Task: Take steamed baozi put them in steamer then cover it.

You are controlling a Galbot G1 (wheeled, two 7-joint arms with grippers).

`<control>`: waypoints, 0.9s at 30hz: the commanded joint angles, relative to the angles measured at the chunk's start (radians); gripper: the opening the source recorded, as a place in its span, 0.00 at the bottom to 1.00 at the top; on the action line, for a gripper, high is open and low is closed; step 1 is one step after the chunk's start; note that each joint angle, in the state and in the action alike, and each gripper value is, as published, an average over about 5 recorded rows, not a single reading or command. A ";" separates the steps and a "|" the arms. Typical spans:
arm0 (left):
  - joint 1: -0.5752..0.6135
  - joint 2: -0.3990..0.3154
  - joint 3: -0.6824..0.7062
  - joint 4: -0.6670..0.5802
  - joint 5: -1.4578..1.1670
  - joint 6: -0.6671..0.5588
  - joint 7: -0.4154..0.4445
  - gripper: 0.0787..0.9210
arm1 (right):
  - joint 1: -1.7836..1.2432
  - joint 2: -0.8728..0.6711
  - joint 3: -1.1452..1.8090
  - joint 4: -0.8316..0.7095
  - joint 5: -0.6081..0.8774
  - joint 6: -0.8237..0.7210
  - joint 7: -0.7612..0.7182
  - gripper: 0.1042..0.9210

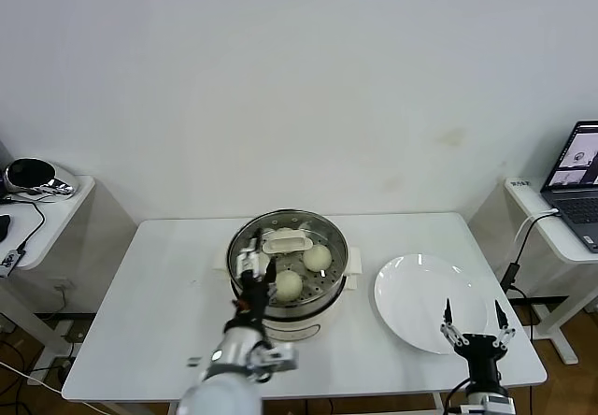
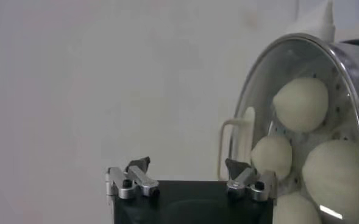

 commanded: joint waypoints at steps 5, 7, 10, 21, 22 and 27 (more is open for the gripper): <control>0.523 0.042 -0.570 -0.052 -1.514 -0.465 -0.364 0.88 | -0.044 -0.056 -0.030 0.002 0.059 0.030 -0.048 0.88; 0.579 0.040 -0.563 -0.043 -1.542 -0.500 -0.354 0.88 | -0.074 -0.077 -0.037 0.004 0.092 0.029 -0.071 0.88; 0.631 0.032 -0.550 -0.028 -1.560 -0.550 -0.345 0.88 | -0.116 -0.099 -0.051 0.012 0.139 0.017 -0.109 0.88; 0.661 -0.008 -0.499 0.073 -1.562 -0.622 -0.313 0.88 | -0.205 -0.117 -0.108 0.042 0.203 -0.012 -0.193 0.88; 0.661 -0.008 -0.498 0.080 -1.562 -0.623 -0.310 0.88 | -0.208 -0.117 -0.111 0.048 0.206 -0.017 -0.195 0.88; 0.660 -0.002 -0.504 0.102 -1.561 -0.630 -0.303 0.88 | -0.219 -0.117 -0.126 0.075 0.215 -0.047 -0.198 0.88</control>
